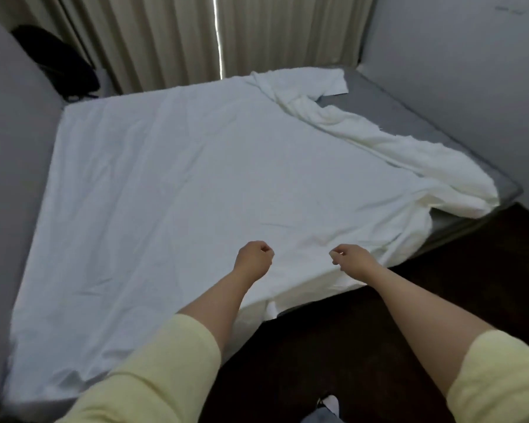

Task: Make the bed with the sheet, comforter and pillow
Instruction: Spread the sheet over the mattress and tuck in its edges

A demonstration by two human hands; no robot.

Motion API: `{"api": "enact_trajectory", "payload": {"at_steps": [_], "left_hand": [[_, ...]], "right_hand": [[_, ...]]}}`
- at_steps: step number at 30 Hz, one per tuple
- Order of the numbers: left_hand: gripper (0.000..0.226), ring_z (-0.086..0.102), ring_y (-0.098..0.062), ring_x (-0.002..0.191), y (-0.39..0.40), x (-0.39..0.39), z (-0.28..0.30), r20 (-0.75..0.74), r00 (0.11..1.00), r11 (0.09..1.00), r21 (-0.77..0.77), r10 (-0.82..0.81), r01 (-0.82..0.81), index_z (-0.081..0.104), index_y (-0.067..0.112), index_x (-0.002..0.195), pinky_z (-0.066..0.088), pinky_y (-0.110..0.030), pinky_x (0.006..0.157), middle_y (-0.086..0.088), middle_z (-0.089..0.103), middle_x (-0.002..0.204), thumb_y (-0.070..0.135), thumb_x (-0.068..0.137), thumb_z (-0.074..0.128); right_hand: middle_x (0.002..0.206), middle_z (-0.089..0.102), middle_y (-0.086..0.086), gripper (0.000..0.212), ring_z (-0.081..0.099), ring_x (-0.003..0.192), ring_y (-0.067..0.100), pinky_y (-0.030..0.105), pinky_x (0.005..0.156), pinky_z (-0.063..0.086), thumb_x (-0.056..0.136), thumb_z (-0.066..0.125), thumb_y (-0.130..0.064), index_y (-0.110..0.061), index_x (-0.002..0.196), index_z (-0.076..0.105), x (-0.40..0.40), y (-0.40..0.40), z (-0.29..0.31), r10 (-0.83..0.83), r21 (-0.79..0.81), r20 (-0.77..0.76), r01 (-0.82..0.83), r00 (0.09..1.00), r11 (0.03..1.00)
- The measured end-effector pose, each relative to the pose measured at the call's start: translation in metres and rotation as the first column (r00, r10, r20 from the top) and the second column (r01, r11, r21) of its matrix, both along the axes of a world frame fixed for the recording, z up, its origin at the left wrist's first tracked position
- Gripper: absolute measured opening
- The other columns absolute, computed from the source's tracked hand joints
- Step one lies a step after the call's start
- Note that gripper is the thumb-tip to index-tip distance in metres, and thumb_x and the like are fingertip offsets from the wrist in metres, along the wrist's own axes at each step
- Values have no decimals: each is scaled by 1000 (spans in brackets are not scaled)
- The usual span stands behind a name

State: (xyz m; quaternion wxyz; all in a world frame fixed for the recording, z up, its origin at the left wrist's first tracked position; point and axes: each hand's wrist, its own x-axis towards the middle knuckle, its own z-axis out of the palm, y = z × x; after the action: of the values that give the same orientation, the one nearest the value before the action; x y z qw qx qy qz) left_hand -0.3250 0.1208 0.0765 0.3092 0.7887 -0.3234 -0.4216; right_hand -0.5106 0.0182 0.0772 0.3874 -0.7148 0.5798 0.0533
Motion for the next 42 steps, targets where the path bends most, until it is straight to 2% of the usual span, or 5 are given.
{"api": "enact_trajectory", "payload": {"at_steps": [5,10,24,31,42], "left_hand": [[24,54,-20,82,-124,-127,-2,-40,986,987,-7,-162,161,65,5,104,43,-23,64,-7,63,90,13,94,44],[24,54,-19,80,-207,-211,3,-48,964,964,26,-261,263,66,2,104,43,-24,66,-7,62,88,12,93,47],[18,53,-20,82,-529,-326,-7,2,901,901,12,-434,434,64,4,95,42,-27,72,-11,65,95,8,91,47],[24,59,-25,94,-673,-412,-9,10,855,855,12,-518,518,65,5,109,43,-26,75,-13,66,113,11,90,50],[36,55,-29,114,-786,-490,-90,-38,997,967,245,-63,70,49,7,129,44,-32,93,-14,59,122,17,94,49]], "right_hand": [[125,61,9,35,54,99,19,30,89,42,98,42,-24,-8,124,58,-125,-91,16,-177,-43,42,179,983,983],[129,59,10,33,54,119,26,31,96,42,97,44,-21,-7,123,59,-216,-167,39,-277,-76,11,277,961,958],[130,57,10,32,53,118,26,28,95,41,97,46,-20,-11,126,56,-328,-452,39,-397,-124,0,394,918,911],[135,53,10,36,51,121,27,31,97,41,98,44,-21,-11,132,50,-408,-579,20,-462,-83,-52,457,885,886],[141,47,10,46,47,127,27,35,107,38,98,44,-25,-11,141,36,-479,-778,-83,-84,143,-158,107,984,984]]}}
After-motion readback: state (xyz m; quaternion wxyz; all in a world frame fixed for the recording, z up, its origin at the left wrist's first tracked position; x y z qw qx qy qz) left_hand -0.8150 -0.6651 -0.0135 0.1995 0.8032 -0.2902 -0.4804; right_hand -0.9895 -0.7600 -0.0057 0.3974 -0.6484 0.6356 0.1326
